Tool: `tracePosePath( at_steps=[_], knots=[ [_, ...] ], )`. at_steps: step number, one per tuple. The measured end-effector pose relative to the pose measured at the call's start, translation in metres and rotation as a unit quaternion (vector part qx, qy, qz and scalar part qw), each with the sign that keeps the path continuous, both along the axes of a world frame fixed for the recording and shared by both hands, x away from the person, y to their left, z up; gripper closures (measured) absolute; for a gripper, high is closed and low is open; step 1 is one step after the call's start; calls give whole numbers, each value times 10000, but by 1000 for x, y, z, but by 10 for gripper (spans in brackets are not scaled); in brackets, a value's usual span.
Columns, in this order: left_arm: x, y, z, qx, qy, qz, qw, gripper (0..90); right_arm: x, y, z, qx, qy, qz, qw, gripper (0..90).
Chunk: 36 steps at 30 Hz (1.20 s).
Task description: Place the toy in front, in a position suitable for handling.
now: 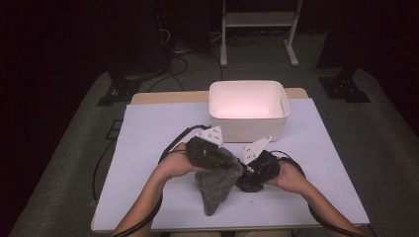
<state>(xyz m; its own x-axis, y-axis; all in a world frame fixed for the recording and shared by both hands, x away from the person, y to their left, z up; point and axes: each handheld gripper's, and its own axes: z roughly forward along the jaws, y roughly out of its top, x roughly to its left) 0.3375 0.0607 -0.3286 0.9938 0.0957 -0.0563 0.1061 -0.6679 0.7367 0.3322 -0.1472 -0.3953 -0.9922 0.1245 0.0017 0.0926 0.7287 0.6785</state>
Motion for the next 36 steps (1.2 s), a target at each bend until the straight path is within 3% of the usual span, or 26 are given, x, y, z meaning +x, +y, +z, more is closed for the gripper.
tracePosePath(
  at_steps=[3, 5, 8, 13, 15, 17, 18, 20, 24, 28, 36],
  knots=[
    [-2, -2, 2, 12, -36, -55, 10000, 799, -3, -1, 3, -144, -113, 8, 9998, 551],
    [-2, 2, 1, 73, -87, -32, 9999, 800, -4, -2, 3, -107, -158, -9, 9998, 554],
    [-2, 8, 3, 92, -91, 40, 9999, 811, -5, -2, 1, 73, -95, -30, 9999, 555],
    [-6, 13, 17, 126, -319, 62, 9994, 820, -2, 13, 1, 439, -115, 47, 9990, 555],
    [-5, 16, 19, 196, -278, 70, 9994, 820, 0, 19, 1, 582, -30, 89, 9983, 555],
    [-5, 16, 15, 316, -162, 31, 9994, 818, 0, 23, -2, 562, 91, 170, 9982, 554],
    [-5, 16, 13, 259, -137, 44, 9996, 818, 0, 24, -4, 476, 126, 195, 9986, 553],
    [-4, 16, 12, 127, -77, 23, 9999, 819, 0, 22, -4, 557, 182, 163, 9981, 550],
    [-6, 6, 13, 107, -94, -42, 9999, 819, 0, 17, -1, 535, 248, 108, 9982, 550],
    [-6, 2, 16, 181, -118, -133, 9997, 814, -3, 12, 0, 488, 65, 111, 9987, 555],
    [-4, 20, 1, 84, 152, 20, 9998, 798, -3, 1, -4, 698, 123, -31, 9975, 554]
  ],
)
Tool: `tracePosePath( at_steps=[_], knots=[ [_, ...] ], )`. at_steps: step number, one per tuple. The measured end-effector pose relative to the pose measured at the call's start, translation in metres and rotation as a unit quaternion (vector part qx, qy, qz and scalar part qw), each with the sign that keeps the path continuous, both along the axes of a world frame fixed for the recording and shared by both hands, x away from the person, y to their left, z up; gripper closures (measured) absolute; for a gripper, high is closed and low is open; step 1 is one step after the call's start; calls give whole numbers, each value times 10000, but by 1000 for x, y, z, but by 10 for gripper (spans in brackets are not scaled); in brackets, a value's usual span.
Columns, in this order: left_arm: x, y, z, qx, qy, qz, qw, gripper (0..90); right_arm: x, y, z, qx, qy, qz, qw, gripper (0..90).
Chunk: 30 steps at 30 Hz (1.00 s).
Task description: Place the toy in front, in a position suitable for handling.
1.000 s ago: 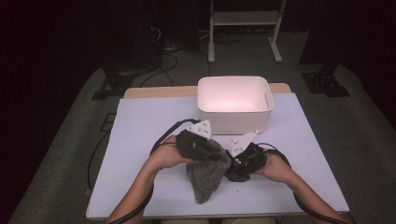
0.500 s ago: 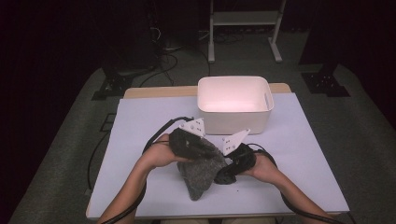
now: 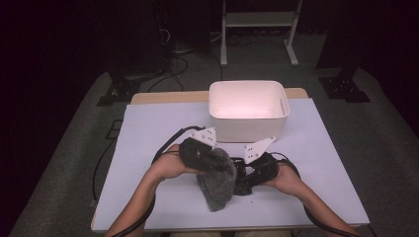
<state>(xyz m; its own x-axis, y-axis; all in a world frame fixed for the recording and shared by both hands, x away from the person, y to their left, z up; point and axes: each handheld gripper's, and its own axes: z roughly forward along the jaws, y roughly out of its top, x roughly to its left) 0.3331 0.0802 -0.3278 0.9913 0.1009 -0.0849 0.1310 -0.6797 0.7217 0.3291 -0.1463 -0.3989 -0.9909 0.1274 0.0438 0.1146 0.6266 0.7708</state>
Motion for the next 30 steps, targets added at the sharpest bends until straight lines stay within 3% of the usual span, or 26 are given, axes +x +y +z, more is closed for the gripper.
tracePosePath(
  at_steps=[4, 7, 8, 10, 13, 17, 20, 24, 30],
  knots=[
    [-2, 7, -7, 164, 27, 39, 9999, 796, -2, -2, 1, -8, -44, -4, 10000, 554],
    [0, 12, -18, 410, 89, 192, 9989, 794, -5, -7, 1, 11, -100, -15, 9999, 554],
    [1, 13, -21, 376, 149, 209, 9990, 797, -5, -7, 2, 3, -90, -23, 10000, 554],
    [2, 15, -20, 57, 297, 200, 9993, 804, -6, -8, 2, -6, -145, -29, 9999, 554],
    [2, 12, -9, -147, 253, 89, 9995, 807, -6, -8, 1, 16, -102, -48, 9999, 554],
    [3, 1, 7, -83, 75, -45, 9999, 811, -6, -6, 1, 35, -110, -29, 9999, 555],
    [3, -9, 14, -170, 75, -127, 9997, 812, -7, -3, 0, 42, -181, 7, 9998, 555],
    [1, -19, 12, 119, 69, -200, 9997, 817, -10, -1, 2, -53, -262, 12, 9996, 553],
    [1, -18, 10, 159, 2, -163, 9997, 816, -8, -5, 0, 69, -190, -49, 9998, 554]
  ],
)
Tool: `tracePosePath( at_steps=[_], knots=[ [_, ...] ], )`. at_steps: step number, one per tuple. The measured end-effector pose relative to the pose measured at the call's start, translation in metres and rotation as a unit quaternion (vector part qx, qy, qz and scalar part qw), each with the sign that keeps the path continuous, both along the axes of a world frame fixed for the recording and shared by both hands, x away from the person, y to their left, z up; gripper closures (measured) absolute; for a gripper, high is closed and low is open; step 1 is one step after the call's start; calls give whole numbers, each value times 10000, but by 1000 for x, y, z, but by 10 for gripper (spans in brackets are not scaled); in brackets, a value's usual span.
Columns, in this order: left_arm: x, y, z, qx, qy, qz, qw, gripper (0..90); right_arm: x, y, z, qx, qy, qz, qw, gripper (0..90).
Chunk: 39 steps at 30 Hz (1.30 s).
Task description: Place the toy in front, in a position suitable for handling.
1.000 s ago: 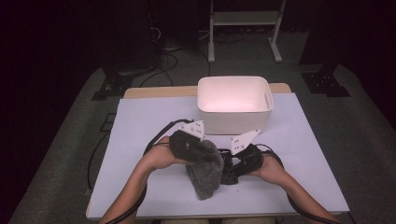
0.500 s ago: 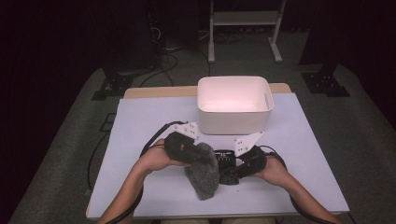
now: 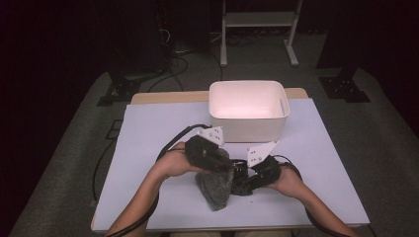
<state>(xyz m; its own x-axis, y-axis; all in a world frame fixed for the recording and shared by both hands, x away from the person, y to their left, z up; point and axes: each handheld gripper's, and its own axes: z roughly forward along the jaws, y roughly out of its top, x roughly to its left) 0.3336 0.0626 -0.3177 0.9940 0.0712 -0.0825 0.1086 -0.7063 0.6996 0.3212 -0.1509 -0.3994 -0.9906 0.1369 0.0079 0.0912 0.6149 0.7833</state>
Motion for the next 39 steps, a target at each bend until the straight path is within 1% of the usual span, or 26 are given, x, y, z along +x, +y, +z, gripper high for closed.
tracePosePath(
  at_steps=[1, 3, 7, 9, 14, 16, 21, 23, 24, 26, 29, 30, 32, 33, 35, 39],
  knots=[
    [0, 0, 0, -20, 9, 10, 10000, 816, 0, 0, 0, -2, 23, -9, 10000, 554],
    [0, 0, 0, -18, -55, 15, 10000, 818, 0, 0, 0, 4, 37, -24, 10000, 553],
    [0, 0, -2, -126, -56, 52, 9999, 822, 2, -2, -1, 34, 48, -47, 10000, 554],
    [0, 0, -2, -133, -33, 55, 9999, 820, 2, -3, -1, 62, 58, -52, 10000, 554],
    [-3, -5, -1, -55, -211, -19, 9998, 772, 2, -5, -2, 113, 112, -88, 9998, 554],
    [-4, -6, -1, -85, -236, -33, 9997, 763, 2, -8, -3, 149, 123, -105, 9998, 554],
    [-4, -8, -2, -65, -355, -2, 9993, 825, 1, -14, -4, 222, 152, -166, 9995, 554],
    [-2, -7, -3, -143, -275, -28, 9995, 832, 1, -17, -5, 254, 176, -182, 9994, 554],
    [-2, -8, -4, -188, -263, -18, 9995, 833, 1, -18, -5, 277, 165, -180, 9993, 553],
    [0, -9, -5, -233, -225, -32, 9995, 834, 2, -20, -5, 289, 219, -218, 9991, 553],
    [0, -12, -4, -200, -317, -39, 9993, 841, 3, -21, -5, 278, 267, -255, 9989, 552],
    [-1, -13, -3, -173, -397, -24, 9991, 845, 3, -22, -6, 300, 270, -241, 9989, 552],
    [-2, -15, -2, -147, -462, -33, 9988, 859, 4, -23, -6, 293, 297, -267, 9988, 551],
    [-3, -16, -1, -124, -526, -17, 9985, 876, 3, -23, -6, 293, 289, -268, 9988, 551],
    [-3, -18, -1, -143, -479, 11, 9987, 885, 4, -24, -6, 312, 302, -278, 9987, 550],
    [-4, -21, -1, -149, -491, 11, 9987, 894, 3, -28, -7, 374, 337, -329, 9982, 550]
  ],
)
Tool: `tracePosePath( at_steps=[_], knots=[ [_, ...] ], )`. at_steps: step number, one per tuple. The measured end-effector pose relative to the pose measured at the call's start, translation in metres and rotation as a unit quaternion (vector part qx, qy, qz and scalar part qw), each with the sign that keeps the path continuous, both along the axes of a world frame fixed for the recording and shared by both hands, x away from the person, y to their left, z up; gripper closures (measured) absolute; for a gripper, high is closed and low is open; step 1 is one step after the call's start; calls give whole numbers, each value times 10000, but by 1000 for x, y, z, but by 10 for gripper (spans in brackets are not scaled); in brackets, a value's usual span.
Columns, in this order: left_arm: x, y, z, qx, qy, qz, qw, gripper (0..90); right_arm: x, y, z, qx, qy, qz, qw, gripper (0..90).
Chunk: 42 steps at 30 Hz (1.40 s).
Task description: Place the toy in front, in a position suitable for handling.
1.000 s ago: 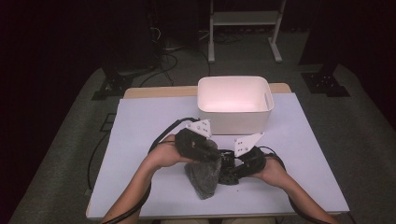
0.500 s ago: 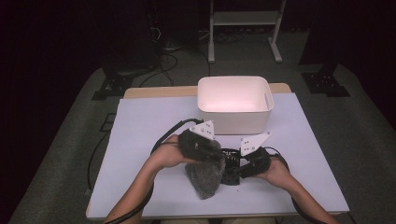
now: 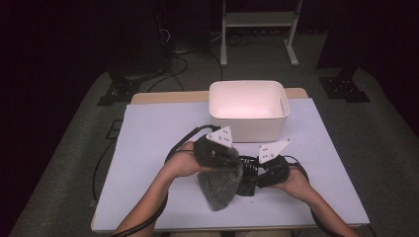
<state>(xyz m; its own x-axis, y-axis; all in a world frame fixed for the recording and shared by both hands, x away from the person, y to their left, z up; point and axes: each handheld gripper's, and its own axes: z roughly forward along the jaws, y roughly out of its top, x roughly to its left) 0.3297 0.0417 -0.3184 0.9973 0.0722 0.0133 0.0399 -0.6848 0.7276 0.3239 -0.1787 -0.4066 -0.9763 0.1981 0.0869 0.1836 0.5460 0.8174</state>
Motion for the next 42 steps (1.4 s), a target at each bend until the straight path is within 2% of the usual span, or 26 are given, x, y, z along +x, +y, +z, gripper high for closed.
tracePosePath(
  at_steps=[4, 5, 6, 7, 13, 16, 19, 25, 28, 30, 31, 34, 36, 37, 39, 41, 42],
  knots=[
    [1, 1, 0, 14, 6, -7, 10000, 894, 1, -3, -1, 32, 41, -15, 10000, 548],
    [2, 2, 0, 16, 101, -21, 9999, 894, 1, -4, -1, 35, 57, -23, 10000, 548],
    [3, 2, -1, 21, 106, -22, 9999, 894, 1, -5, -1, 45, 61, -21, 10000, 548],
    [4, 4, -2, 69, 68, 59, 9999, 894, 1, -6, -1, 41, 71, -22, 10000, 548],
    [9, 13, -21, 237, 272, 182, 9992, 889, 0, -12, -2, 74, 101, -54, 9999, 548],
    [10, 23, -25, 145, 312, 287, 9990, 888, 0, -13, -2, 72, 105, -62, 9999, 548],
    [10, 37, -21, 15, 335, 368, 9988, 888, 0, -13, -2, 52, 99, -52, 9999, 548],
    [6, 82, 1, -225, 157, 773, 9966, 888, 1, -11, -1, 37, 122, -52, 9999, 548],
    [2, 107, 15, -355, 27, 1010, 9942, 888, 1, -11, -1, 16, 127, -60, 9999, 548],
    [-1, 126, 27, -369, -58, 1174, 9924, 888, 1, -10, -1, 5, 122, -55, 9999, 549],
    [-2, 132, 31, -345, -102, 1216, 9919, 888, 1, -10, -1, -2, 128, -56, 9999, 548],
    [-9, 157, 49, -271, -276, 1460, 9885, 886, 2, -10, 0, -15, 137, -52, 9999, 548],
    [-13, 169, 57, -136, -402, 1595, 9863, 885, 2, -10, 0, -26, 145, -55, 9999, 549],
    [-14, 173, 58, -64, -402, 1638, 9857, 883, 2, -10, 0, -31, 145, -54, 9999, 548],
    [-17, 178, 56, 316, -483, 1793, 9821, 883, 2, -10, 0, -37, 152, -56, 9999, 548],
    [-16, 178, 45, 479, -372, 1788, 9820, 879, 2, -9, 1, -65, 150, -41, 9999, 548],
    [-15, 176, 37, 483, -283, 1747, 9830, 877, 2, -8, 1, -84, 149, -40, 9998, 547]
  ],
)
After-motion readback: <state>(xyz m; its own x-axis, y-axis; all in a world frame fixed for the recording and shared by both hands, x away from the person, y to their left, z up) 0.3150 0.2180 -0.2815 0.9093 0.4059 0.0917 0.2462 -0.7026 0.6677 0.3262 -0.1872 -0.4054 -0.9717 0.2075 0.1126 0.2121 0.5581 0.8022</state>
